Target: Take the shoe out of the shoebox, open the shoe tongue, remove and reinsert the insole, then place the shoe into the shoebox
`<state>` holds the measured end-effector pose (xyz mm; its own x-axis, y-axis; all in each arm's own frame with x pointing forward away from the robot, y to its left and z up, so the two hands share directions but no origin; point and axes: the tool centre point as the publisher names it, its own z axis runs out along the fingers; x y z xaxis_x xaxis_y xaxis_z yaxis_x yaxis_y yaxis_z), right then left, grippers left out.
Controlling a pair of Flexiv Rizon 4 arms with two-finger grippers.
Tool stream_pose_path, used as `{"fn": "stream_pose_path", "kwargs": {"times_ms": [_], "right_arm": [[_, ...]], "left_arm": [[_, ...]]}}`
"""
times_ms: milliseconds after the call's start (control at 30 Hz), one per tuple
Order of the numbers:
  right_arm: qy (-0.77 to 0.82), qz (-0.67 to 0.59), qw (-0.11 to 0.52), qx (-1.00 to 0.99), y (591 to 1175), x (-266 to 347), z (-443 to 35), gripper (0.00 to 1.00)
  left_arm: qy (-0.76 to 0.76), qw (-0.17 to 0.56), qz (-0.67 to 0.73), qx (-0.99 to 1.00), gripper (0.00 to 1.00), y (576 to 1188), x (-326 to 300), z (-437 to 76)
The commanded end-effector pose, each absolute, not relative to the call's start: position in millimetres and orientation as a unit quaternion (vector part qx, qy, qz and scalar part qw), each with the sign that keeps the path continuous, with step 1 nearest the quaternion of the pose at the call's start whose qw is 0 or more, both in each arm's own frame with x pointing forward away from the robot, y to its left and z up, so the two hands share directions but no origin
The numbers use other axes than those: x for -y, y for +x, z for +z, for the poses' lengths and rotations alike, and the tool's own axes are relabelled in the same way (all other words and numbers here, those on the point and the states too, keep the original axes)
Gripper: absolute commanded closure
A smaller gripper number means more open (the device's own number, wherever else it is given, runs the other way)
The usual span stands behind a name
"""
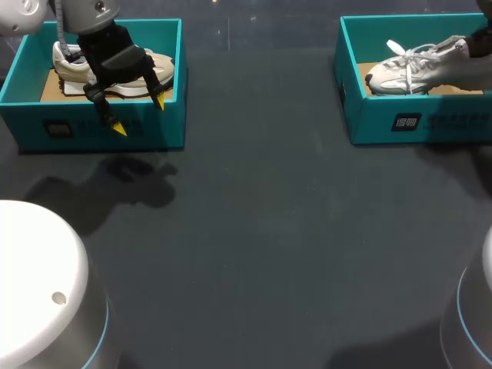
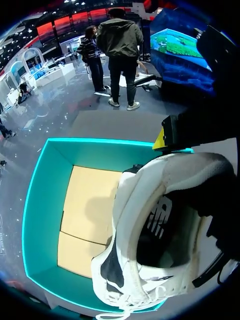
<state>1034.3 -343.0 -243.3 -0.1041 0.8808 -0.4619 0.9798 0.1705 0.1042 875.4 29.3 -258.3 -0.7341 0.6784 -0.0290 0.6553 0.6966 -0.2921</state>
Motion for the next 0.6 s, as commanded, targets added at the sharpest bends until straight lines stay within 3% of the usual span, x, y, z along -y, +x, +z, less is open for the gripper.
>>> {"fn": "stream_pose_path", "kwargs": {"times_ms": [33, 600], "right_arm": [[0.639, -0.125, 0.198, -0.733, 1046, 344, -252, 1.00], [0.628, -0.126, 0.168, -0.749, 1045, 350, -292, 1.00]], "left_arm": [[-0.363, 0.040, 0.142, 0.920, 0.00, 875, -30, -258], [-0.363, 0.040, 0.142, 0.920, 0.00, 875, -30, -258]]}}
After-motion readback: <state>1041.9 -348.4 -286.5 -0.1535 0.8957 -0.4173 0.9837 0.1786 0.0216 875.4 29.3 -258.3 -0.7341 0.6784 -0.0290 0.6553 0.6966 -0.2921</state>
